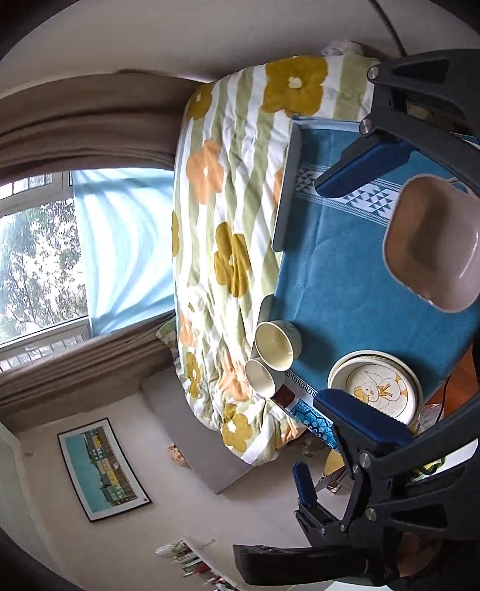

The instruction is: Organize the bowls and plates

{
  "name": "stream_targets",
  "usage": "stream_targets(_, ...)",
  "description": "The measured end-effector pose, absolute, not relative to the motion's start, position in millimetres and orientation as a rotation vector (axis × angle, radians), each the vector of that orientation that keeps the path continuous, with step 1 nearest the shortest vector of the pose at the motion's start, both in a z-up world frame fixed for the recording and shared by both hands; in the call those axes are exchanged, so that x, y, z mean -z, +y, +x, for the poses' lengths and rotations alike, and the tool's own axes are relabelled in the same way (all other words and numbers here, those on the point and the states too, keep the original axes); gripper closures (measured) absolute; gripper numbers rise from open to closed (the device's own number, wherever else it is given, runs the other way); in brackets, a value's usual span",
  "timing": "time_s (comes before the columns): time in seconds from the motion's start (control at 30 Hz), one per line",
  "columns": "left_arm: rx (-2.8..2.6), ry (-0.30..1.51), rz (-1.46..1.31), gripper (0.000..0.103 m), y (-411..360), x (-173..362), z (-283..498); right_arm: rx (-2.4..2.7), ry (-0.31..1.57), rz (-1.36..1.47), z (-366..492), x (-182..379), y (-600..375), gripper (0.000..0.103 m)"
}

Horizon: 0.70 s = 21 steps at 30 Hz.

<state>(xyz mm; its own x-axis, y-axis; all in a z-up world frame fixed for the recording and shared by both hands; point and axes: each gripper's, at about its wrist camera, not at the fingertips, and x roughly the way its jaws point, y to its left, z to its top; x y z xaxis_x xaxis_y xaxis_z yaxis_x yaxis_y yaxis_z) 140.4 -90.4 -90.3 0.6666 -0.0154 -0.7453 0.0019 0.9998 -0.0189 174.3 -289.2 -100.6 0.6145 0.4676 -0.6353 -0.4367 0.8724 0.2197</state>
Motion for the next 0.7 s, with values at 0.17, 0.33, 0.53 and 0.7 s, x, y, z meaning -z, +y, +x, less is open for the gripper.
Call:
stream_targets(0.17, -0.018, 0.856, -0.065, 0.0, -33, 86, 176, -0.516, 0.818, -0.004, 218, 96, -238, 0.0)
stream_targets(0.33, -0.002, 0.937, -0.177, 0.001, 24, 109, 228, -0.52, 0.929, 0.052, 269, 119, -197, 0.0)
stream_targets(0.53, 0.03, 1.081, -0.267, 0.017, 69, 172, 297, -0.519, 1.082, 0.099, 337, 172, -147, 0.0)
stream_targets(0.7, 0.062, 1.198, -0.325, 0.038, 87, 235, 343, -0.494, 1.194, 0.119, 375, 229, -114, 0.023)
